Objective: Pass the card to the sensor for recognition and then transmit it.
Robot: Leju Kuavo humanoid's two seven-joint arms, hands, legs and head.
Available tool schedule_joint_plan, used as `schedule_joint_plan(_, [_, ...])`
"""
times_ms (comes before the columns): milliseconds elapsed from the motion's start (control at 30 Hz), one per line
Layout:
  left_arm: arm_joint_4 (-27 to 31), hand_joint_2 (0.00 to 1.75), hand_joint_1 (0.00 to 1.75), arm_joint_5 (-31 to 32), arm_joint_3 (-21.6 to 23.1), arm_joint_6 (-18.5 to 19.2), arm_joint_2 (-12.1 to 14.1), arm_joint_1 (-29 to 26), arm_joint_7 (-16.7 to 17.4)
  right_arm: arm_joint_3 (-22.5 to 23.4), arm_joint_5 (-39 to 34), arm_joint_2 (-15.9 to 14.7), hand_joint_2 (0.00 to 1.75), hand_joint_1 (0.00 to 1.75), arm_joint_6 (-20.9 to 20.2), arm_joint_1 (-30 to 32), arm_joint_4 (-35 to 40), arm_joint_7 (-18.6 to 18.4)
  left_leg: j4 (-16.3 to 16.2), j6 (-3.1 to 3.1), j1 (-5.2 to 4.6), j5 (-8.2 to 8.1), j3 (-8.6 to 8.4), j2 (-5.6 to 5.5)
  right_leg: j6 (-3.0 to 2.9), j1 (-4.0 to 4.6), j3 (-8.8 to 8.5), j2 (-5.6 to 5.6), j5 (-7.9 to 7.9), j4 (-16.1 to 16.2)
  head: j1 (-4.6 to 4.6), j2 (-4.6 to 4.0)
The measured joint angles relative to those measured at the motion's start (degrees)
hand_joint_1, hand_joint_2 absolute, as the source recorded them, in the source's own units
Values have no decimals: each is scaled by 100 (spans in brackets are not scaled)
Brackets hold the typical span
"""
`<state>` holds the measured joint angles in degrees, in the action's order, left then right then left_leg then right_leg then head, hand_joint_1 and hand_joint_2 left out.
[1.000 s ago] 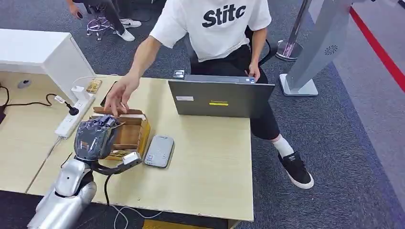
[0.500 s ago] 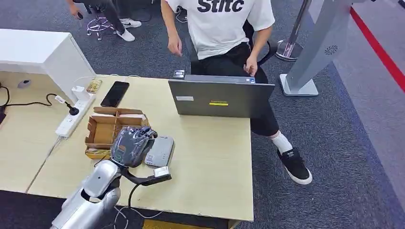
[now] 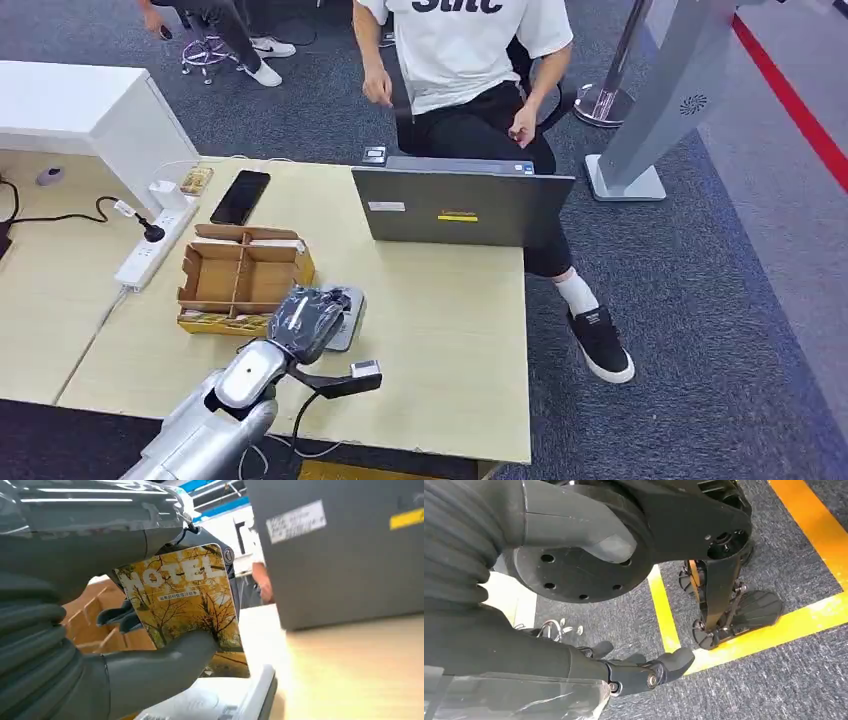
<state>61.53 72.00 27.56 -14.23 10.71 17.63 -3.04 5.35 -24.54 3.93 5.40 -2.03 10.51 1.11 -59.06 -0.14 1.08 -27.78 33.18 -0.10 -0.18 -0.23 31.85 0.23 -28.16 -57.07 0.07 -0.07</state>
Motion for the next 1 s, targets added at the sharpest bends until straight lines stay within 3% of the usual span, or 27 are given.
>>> schedule_joint_plan(267, [-363,175,175,-61,13,87,-20,156,103,0,57,0,175,0,-17,-1,0,-7,0,0,0,0,0,-1,0,0,-3,-2,0,0,0,0])
schedule_joint_plan(467, [-408,175,175,-118,-7,-680,-7,198,114,0,118,0,175,0,13,1,0,-20,0,0,0,1,0,-2,0,0,-2,-2,0,-1,0,0])
schedule_joint_plan(667, [82,175,175,-400,-339,-1198,74,214,85,0,166,0,175,0,63,3,0,7,0,0,0,0,0,0,0,0,-2,0,0,-4,0,0])
schedule_joint_plan(1000, [783,175,175,-874,-1161,-1484,238,223,-144,2,205,0,175,0,111,4,0,17,0,0,1,1,0,-1,0,1,-2,-1,0,-8,0,0])
